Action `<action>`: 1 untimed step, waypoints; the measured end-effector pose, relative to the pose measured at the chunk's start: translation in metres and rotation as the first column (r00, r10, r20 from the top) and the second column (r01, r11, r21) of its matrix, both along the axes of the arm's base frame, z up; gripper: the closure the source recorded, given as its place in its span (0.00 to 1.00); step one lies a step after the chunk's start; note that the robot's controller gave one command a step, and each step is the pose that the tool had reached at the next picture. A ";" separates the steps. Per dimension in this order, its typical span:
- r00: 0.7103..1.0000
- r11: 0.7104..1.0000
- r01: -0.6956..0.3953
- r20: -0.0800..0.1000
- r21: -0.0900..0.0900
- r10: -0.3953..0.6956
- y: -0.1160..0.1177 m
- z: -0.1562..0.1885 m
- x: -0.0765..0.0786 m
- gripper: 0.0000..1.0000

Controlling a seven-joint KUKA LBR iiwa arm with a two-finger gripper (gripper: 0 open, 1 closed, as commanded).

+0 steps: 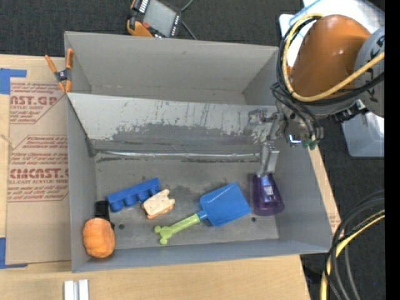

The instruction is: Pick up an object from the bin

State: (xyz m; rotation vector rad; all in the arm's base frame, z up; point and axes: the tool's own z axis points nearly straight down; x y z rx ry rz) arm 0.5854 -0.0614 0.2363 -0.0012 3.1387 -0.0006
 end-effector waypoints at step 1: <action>1.000 1.000 0.000 0.001 0.000 0.000 0.000 0.000 0.000 0.00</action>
Offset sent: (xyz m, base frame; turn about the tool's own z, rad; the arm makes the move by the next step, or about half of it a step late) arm -0.0317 0.0028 -0.0718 -0.0273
